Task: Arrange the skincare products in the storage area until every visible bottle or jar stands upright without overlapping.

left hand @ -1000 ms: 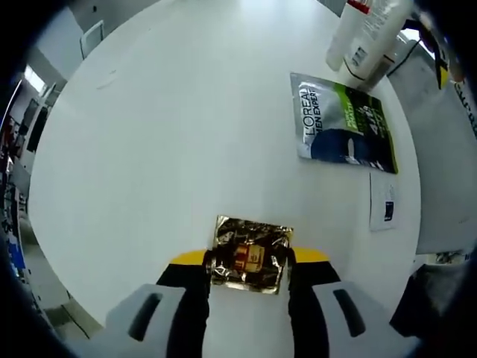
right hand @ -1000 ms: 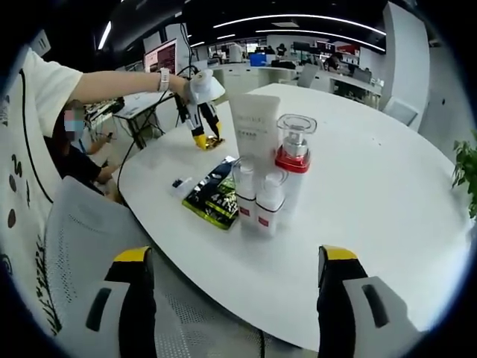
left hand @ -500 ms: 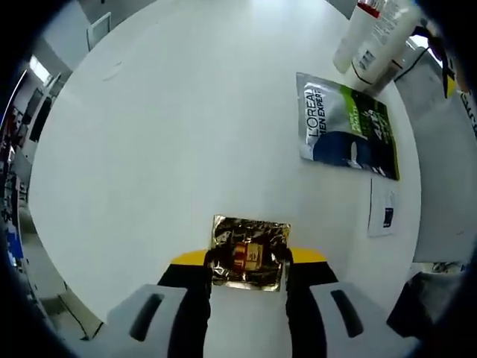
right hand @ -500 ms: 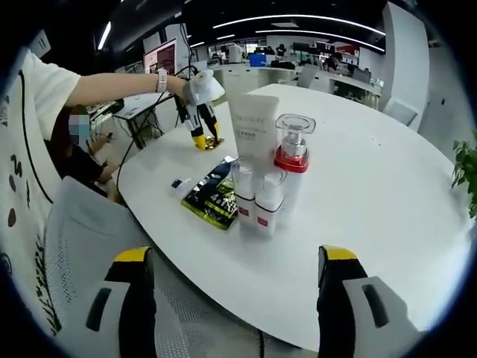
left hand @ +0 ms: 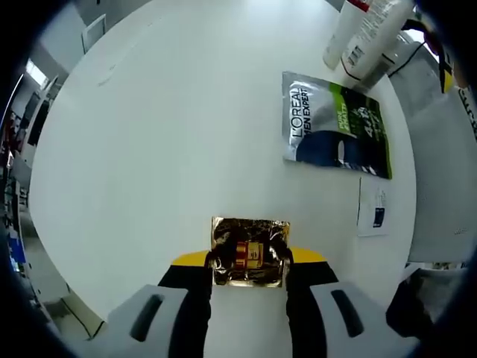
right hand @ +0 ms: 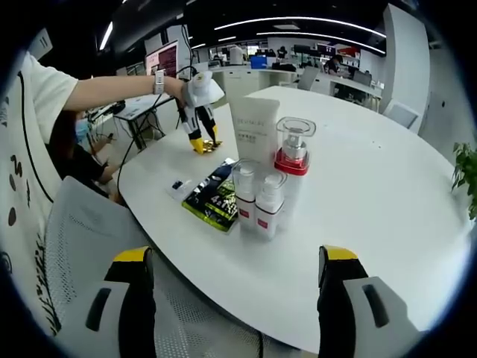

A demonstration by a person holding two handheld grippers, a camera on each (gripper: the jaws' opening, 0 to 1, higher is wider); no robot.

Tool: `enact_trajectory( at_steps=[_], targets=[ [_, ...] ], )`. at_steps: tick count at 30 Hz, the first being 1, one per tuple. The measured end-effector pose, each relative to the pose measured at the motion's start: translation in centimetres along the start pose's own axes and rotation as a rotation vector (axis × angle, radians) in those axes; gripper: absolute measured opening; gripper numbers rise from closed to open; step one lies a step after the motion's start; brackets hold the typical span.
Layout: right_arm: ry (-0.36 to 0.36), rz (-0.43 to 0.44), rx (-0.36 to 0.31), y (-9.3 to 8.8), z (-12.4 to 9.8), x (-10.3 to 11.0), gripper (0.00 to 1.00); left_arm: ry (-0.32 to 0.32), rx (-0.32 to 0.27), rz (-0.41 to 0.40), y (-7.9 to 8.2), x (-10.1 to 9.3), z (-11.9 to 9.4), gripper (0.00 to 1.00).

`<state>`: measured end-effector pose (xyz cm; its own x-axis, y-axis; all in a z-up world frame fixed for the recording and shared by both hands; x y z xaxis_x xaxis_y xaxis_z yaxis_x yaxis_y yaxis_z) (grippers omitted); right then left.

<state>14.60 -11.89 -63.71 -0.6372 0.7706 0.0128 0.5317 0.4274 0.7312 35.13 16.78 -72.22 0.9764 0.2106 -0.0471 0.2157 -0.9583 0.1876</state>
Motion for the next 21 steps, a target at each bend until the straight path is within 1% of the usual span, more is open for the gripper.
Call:
enact_trajectory(
  at_steps=[5,7,10,11,15,19,21],
  targets=[
    [0.001,-0.004,-0.006,0.0,-0.1,0.1,0.91,-0.002,0.003,0.009,0.3,-0.3,-0.2,0.4],
    [0.003,-0.006,-0.007,0.0,-0.1,0.2,0.91,-0.002,0.008,0.016,0.5,-0.9,-0.3,0.4],
    [0.003,-0.009,-0.011,0.0,-0.2,0.2,0.91,-0.01,0.011,0.022,0.7,-1.2,-0.3,0.4],
    [0.003,-0.009,-0.012,0.0,-0.2,0.2,0.91,-0.01,0.012,0.026,0.9,-1.8,-0.4,0.4],
    [0.002,-0.01,-0.015,0.0,-0.3,0.2,0.91,-0.02,0.014,0.031,1.2,-2.7,-0.2,0.4],
    [0.005,-0.013,-0.017,-0.1,-0.3,0.3,0.91,-0.031,0.02,0.034,1.4,-3.0,0.1,0.4],
    [0.007,-0.014,-0.016,-0.1,-0.3,0.4,0.91,-0.034,0.018,0.036,1.7,-3.6,0.1,0.4]
  ],
)
Point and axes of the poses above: the point that each gripper's makers call its tool centre point, and the gripper's own axes: z roughly forward along the fingers, x roughly to its left, y roughly out of its top, the point moved 4 cm from there along -z, roughly backward along the fingers, and after that the axes turned 4 degrees about -y, right-handed, at the moved point
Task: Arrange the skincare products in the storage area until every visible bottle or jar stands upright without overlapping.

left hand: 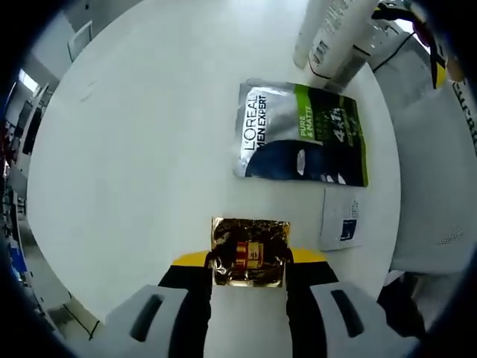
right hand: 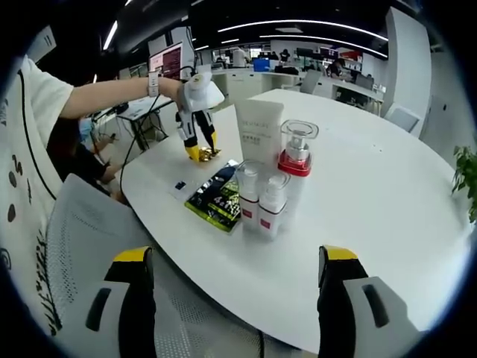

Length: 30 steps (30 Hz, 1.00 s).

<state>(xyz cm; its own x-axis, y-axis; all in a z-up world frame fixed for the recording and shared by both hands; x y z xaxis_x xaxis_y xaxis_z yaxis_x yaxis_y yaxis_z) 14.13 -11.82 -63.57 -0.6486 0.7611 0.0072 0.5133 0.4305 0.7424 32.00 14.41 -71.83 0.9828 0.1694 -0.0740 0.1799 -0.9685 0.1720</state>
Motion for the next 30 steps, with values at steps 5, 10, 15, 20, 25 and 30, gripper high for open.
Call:
enact_trajectory(
  at_steps=[5,10,15,20,25,30],
  targets=[
    [0.004,-0.006,0.0,0.0,-0.1,0.1,0.91,-0.011,0.005,0.008,0.4,-1.1,0.0,0.4],
    [0.004,-0.009,-0.003,0.1,-0.1,0.1,0.91,-0.015,0.007,0.009,0.9,-1.6,0.3,0.4],
    [0.004,-0.008,-0.002,0.0,-0.1,0.0,0.91,-0.029,0.004,0.008,1.0,-1.4,0.7,0.4],
    [0.001,-0.003,0.0,-0.2,-0.1,0.0,0.91,-0.037,0.001,0.003,1.8,-1.9,1.0,0.4],
    [-0.004,0.003,-0.004,-0.2,-0.2,0.0,0.91,-0.036,0.005,-0.001,1.8,-1.8,1.4,0.4],
    [-0.004,0.006,-0.002,-0.4,-0.2,0.0,0.91,-0.034,0.007,0.003,1.9,-1.5,1.5,0.4]
  ],
)
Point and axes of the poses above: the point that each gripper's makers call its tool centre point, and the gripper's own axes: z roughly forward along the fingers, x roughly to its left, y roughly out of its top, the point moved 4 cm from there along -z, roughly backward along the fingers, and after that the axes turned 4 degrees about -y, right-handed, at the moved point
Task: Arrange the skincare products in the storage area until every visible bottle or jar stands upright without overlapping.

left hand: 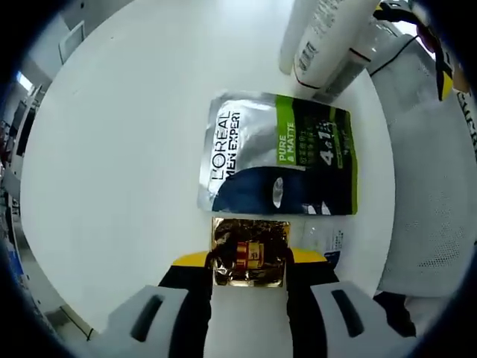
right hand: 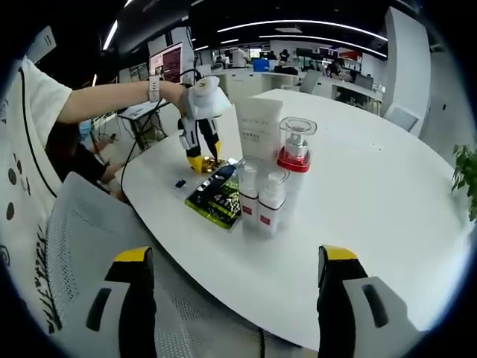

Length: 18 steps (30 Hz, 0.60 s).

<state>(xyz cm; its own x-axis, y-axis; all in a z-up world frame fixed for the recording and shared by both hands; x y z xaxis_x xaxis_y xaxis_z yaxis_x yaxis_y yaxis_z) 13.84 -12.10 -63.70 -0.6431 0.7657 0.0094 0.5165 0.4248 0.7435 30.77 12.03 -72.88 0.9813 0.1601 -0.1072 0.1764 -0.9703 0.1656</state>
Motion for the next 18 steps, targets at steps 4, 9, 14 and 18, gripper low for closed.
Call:
enact_trajectory(
  at_steps=[4,9,14,18],
  targets=[
    [0.001,0.003,0.0,-0.09,0.04,0.01,0.91,0.017,0.011,0.002,-0.06,-0.28,0.09,0.4],
    [0.004,0.0,0.004,-0.16,0.11,0.06,0.91,0.049,0.022,0.018,0.03,-0.27,0.13,0.41],
    [0.008,-0.005,0.002,-0.08,0.15,0.16,0.91,0.059,0.016,0.005,-0.11,-0.07,0.17,0.4],
    [0.012,-0.008,0.002,-0.06,0.2,0.31,0.91,0.056,0.002,-0.007,-0.26,0.06,0.26,0.4]
  ],
)
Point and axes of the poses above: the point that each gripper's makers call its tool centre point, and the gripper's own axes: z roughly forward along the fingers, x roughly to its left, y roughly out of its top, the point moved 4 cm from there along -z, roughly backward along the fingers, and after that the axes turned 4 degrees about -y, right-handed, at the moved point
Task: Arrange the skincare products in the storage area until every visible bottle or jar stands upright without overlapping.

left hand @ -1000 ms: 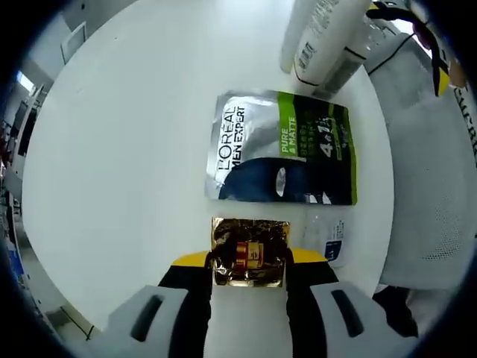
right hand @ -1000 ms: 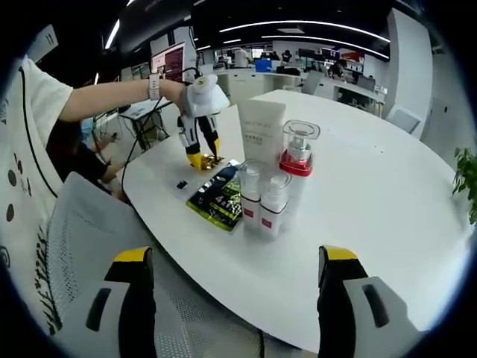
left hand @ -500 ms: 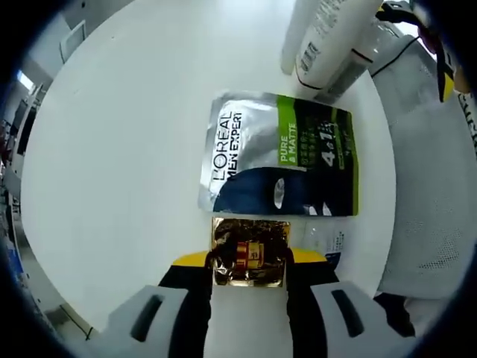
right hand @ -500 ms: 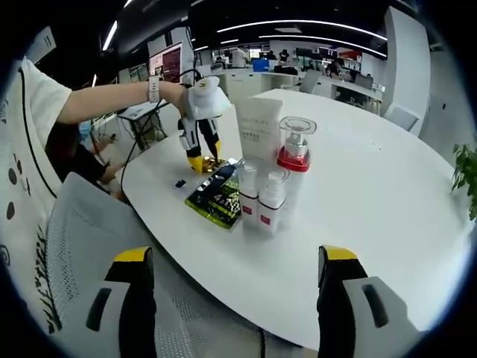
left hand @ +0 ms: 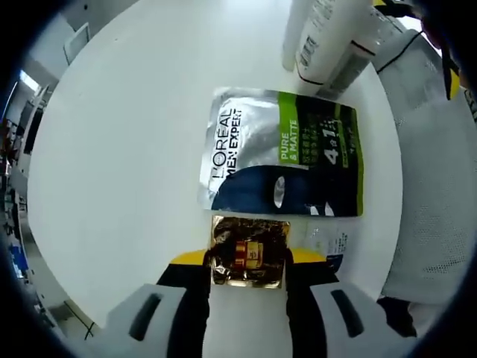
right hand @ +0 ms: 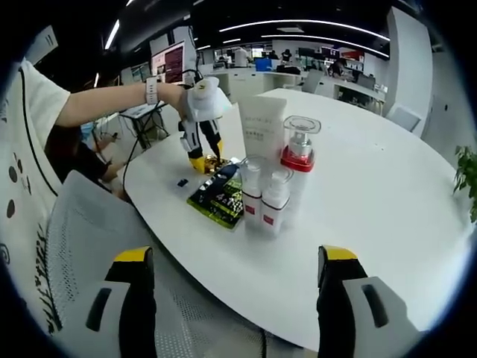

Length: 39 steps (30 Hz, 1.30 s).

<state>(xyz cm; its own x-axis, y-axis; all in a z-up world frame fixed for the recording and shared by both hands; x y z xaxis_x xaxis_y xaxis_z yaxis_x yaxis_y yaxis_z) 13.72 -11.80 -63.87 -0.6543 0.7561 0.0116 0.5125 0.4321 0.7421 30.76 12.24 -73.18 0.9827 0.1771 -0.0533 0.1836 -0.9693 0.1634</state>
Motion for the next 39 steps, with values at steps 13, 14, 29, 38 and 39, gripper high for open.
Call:
enact_trajectory(
  at_steps=[13,14,29,38,39],
  targets=[
    [-0.001,0.001,-0.001,-0.14,-0.11,0.03,0.9,0.012,-0.02,-0.018,0.32,0.0,0.16,0.45],
    [-0.001,0.001,-0.001,-0.15,-0.13,0.02,0.9,0.012,-0.021,-0.015,0.32,0.01,0.17,0.45],
    [0.007,-0.014,-0.003,0.16,-0.1,0.21,0.9,0.02,-0.055,-0.019,-0.06,-0.3,0.1,0.45],
    [0.006,-0.017,-0.006,0.07,-0.15,0.33,0.9,0.025,-0.076,-0.037,-0.1,-0.55,-0.36,0.45],
    [0.004,-0.015,-0.009,0.06,-0.19,0.29,0.91,0.027,-0.081,-0.038,-0.09,-0.63,-0.58,0.45]
  ],
)
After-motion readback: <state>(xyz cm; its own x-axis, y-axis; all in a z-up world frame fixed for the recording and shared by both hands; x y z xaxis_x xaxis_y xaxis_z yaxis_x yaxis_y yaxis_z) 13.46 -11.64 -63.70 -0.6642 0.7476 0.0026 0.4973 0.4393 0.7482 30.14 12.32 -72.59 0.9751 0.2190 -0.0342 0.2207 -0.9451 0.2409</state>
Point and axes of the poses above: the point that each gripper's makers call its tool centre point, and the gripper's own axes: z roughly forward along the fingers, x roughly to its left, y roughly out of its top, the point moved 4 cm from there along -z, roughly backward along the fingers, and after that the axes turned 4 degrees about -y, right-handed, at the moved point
